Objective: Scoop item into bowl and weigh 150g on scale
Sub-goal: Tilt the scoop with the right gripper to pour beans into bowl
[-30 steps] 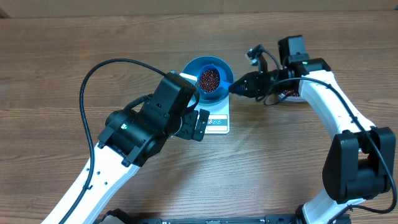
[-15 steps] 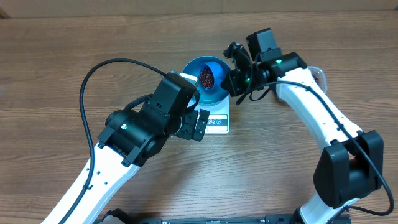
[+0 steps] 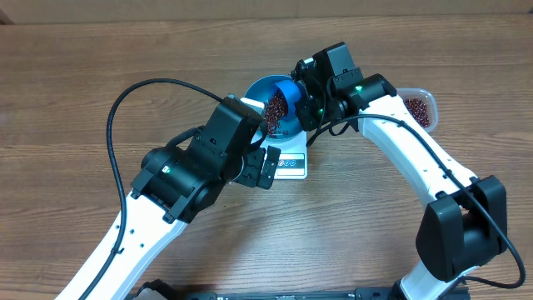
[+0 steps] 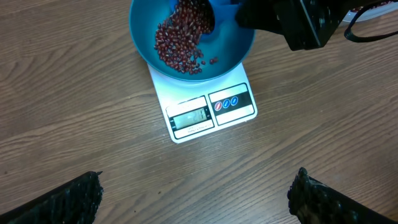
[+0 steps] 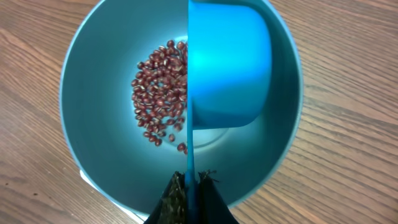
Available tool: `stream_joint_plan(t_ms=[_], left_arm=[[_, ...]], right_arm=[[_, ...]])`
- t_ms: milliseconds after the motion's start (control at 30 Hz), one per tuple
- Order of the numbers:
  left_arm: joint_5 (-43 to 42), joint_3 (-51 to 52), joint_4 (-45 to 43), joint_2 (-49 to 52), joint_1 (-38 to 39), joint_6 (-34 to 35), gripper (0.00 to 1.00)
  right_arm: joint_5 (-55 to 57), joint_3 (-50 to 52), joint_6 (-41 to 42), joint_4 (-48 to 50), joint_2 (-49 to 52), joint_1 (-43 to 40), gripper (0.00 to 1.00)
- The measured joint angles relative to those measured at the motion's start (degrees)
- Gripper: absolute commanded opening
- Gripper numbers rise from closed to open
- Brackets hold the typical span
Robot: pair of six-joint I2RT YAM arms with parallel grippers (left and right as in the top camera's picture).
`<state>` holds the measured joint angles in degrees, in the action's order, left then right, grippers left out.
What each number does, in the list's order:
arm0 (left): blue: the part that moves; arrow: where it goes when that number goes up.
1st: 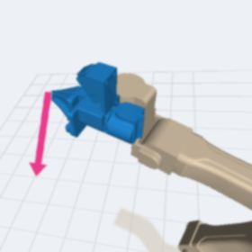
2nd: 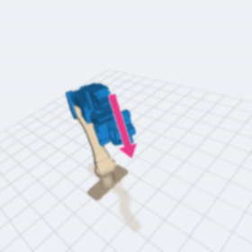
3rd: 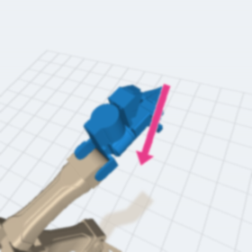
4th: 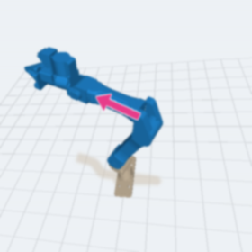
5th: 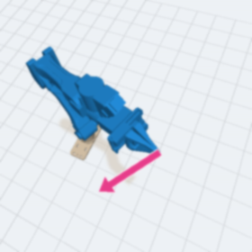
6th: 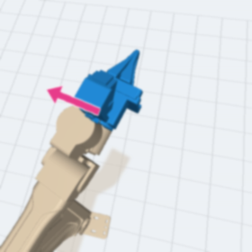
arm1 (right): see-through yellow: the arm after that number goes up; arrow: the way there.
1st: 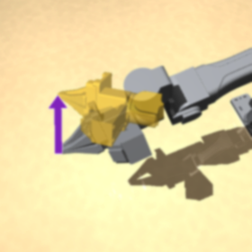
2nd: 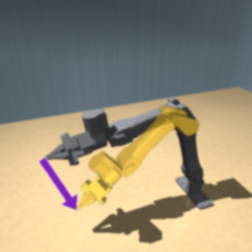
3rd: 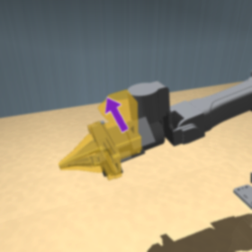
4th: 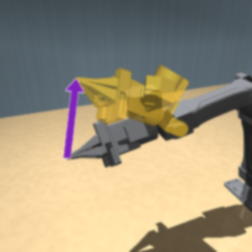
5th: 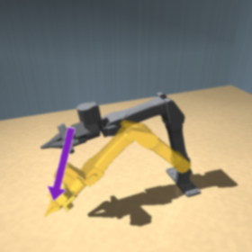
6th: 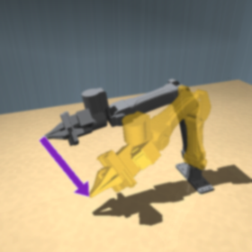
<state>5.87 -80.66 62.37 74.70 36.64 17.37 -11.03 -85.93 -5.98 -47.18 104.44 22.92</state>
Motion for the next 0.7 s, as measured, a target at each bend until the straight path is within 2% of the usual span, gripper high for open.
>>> stream_joint_plan(t_ms=[567, 700], left_arm=[[0.0, 0.0, 0.0, 0.0, 0.0, 0.0, 0.99], [0.0, 0.0, 0.0, 0.0, 0.0, 0.0, 0.99]], right_arm=[[2.3, -0.1, -0.4, -0.1, -3.7, 0.2, 0.04], [5.3, -0.1, -1.3, -0.4, -3.8, 2.4, 0.04]])
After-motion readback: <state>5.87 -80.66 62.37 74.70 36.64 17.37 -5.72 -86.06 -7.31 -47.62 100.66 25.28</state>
